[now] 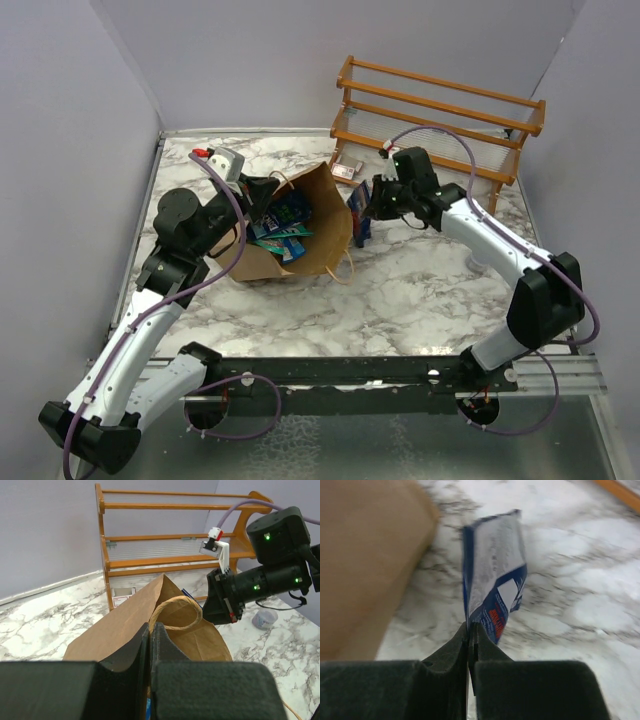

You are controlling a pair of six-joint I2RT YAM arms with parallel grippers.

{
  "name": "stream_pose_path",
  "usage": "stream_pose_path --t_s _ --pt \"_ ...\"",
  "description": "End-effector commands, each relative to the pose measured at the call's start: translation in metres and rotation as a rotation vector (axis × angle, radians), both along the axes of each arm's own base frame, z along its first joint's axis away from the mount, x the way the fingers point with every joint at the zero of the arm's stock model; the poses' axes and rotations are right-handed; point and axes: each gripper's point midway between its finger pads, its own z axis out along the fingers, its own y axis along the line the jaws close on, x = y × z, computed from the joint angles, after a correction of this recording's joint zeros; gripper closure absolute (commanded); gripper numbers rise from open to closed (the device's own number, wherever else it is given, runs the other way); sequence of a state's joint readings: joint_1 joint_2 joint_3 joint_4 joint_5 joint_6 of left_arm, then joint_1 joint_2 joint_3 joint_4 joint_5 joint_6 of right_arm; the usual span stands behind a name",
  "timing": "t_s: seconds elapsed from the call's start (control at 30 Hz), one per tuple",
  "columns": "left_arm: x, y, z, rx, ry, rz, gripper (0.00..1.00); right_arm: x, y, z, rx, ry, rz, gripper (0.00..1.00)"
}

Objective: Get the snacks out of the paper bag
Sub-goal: Place the snack at the center of the board.

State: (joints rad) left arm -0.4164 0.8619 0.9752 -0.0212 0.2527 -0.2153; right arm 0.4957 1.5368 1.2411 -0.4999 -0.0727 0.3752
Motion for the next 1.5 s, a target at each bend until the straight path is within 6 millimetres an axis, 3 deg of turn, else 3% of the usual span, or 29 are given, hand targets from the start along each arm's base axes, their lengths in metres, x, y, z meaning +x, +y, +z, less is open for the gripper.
stream_pose_path --t_s 0.0,0.1,0.23,0.37,0.53,0.7,0.93,1.0,1.07,1.13,1.27,1.37,1.47 --pt "-0.005 0.002 0.025 -0.036 -0.054 0.003 1.0 -0.002 0.034 0.05 0.302 0.01 0.253 0.99" --pt "-0.005 0.0 0.026 -0.037 -0.054 -0.013 1.0 0.0 0.014 0.043 0.471 0.148 0.292 0.99" --pt "-0.005 -0.002 0.026 -0.042 -0.055 -0.018 1.0 0.004 -0.006 0.022 0.488 0.23 0.273 0.99" --pt "-0.006 -0.004 0.027 -0.045 -0.059 -0.028 1.0 0.002 -0.019 -0.029 0.392 0.342 0.214 0.99" --pt "-0.006 -0.005 0.027 -0.044 -0.058 -0.04 1.0 0.016 -0.072 -0.081 0.116 0.337 -0.046 0.99" --pt "-0.013 -0.015 0.033 -0.055 -0.063 -0.108 1.0 0.027 -0.126 -0.095 -0.138 0.286 -0.247 0.99" --pt "-0.023 -0.023 0.029 -0.063 -0.085 -0.178 1.0 0.035 -0.154 -0.108 -0.236 0.286 -0.351 0.86" --pt "-0.024 -0.023 0.024 -0.056 -0.088 -0.181 1.0 0.035 -0.159 -0.105 -0.259 0.279 -0.365 0.79" --pt "-0.027 -0.022 0.023 -0.051 -0.092 -0.186 1.0 0.035 -0.155 -0.09 -0.23 0.242 -0.352 0.73" --pt "-0.029 -0.023 0.021 -0.048 -0.096 -0.195 1.0 0.033 -0.146 -0.066 -0.17 0.192 -0.318 0.59" --pt "-0.03 -0.025 0.016 -0.044 -0.087 -0.208 1.0 0.02 -0.124 -0.012 -0.036 0.064 -0.223 0.48" --pt "-0.03 -0.026 0.015 -0.037 -0.084 -0.218 1.0 -0.003 -0.096 0.03 0.111 -0.016 -0.08 0.39" --pt "-0.03 -0.027 0.017 -0.039 -0.091 -0.224 1.0 -0.036 -0.058 0.069 0.29 -0.093 0.149 0.35"
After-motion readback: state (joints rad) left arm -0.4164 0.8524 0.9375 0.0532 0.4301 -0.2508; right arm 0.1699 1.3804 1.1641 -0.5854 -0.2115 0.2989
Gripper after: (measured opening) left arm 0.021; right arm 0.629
